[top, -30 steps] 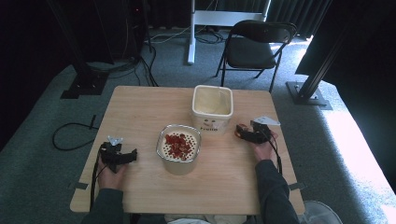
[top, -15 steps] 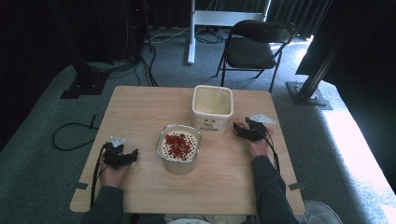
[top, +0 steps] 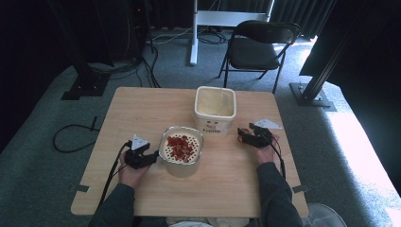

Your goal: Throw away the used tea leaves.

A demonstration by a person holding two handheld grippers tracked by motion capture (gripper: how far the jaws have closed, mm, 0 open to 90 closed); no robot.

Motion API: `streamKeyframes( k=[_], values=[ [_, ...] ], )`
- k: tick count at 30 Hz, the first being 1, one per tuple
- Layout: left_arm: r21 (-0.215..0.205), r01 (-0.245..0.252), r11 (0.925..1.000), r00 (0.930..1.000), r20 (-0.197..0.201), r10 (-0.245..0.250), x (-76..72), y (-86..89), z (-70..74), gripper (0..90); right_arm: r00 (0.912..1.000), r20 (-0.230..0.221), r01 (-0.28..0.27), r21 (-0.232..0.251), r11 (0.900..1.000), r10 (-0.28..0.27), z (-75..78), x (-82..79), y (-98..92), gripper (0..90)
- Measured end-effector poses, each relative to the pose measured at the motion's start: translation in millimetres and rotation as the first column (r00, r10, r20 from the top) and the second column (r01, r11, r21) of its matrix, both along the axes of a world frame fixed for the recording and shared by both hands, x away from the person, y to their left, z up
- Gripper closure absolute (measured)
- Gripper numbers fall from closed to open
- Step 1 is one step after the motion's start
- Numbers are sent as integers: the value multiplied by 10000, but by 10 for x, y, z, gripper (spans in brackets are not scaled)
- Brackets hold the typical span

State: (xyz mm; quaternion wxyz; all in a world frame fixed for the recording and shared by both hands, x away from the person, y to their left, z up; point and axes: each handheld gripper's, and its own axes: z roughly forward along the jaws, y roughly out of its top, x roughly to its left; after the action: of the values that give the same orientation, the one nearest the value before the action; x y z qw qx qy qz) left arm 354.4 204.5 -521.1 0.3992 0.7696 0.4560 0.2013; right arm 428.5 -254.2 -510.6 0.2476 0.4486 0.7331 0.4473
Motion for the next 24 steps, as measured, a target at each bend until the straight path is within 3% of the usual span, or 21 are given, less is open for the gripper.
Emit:
streamKeyframes(
  k=[3,6,11,17,24],
  values=[
    [216,103,9997,9994,337,-110,-31,-65,18,480,10000,-60,-34,-43,10000,34,62,-75,-31,357],
    [-2,269,9996,9994,203,-269,-27,-57,19,509,10000,-56,42,47,10000,-42,134,-147,-64,357],
    [28,393,9992,9988,274,-394,-57,-93,22,541,9998,-5,197,-20,9998,-197,233,-245,-95,357],
    [-184,1054,9943,9940,315,-1048,-67,-267,29,552,9991,147,413,-281,9988,-409,306,-374,-150,356],
    [-285,1814,9830,9827,439,-1800,-109,-514,41,552,9981,160,605,-345,9976,-599,330,-449,-233,357]
  ],
)
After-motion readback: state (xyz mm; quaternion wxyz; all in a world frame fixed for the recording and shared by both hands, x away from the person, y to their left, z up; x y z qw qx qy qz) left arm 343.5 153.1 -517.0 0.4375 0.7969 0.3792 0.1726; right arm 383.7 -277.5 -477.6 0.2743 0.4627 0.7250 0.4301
